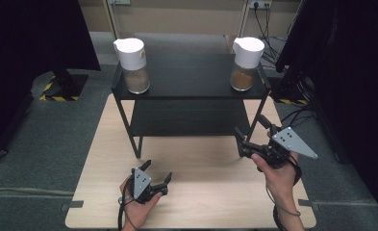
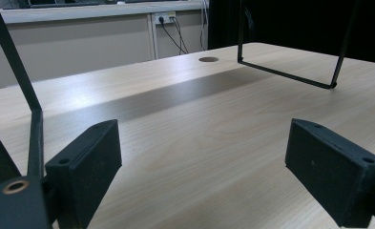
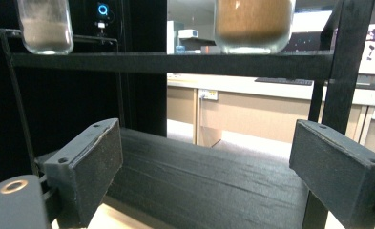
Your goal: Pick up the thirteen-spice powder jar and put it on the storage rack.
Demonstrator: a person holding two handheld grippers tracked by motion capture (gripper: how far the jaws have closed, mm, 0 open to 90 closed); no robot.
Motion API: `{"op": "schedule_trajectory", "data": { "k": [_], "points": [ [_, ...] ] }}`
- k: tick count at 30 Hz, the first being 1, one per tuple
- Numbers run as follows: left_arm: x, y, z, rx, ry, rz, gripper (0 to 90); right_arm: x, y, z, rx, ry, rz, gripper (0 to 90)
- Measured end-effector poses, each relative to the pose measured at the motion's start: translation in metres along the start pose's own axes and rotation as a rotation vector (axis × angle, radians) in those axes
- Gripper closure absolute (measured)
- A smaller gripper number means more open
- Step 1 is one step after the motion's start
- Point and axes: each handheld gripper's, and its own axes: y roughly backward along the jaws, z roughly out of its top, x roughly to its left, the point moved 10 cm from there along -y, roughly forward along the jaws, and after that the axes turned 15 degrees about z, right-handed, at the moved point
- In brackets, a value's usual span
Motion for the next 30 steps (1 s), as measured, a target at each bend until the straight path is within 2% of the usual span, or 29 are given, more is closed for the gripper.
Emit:
{"op": "schedule_trajectory", "data": {
  "k": [30],
  "points": [
    [0.000, 0.000, 0.000, -0.002, -0.002, 0.001, 11.4, 0.000, 0.010, -0.058, 0.095, -0.054, 0.000, 11.1]
  ]
}}
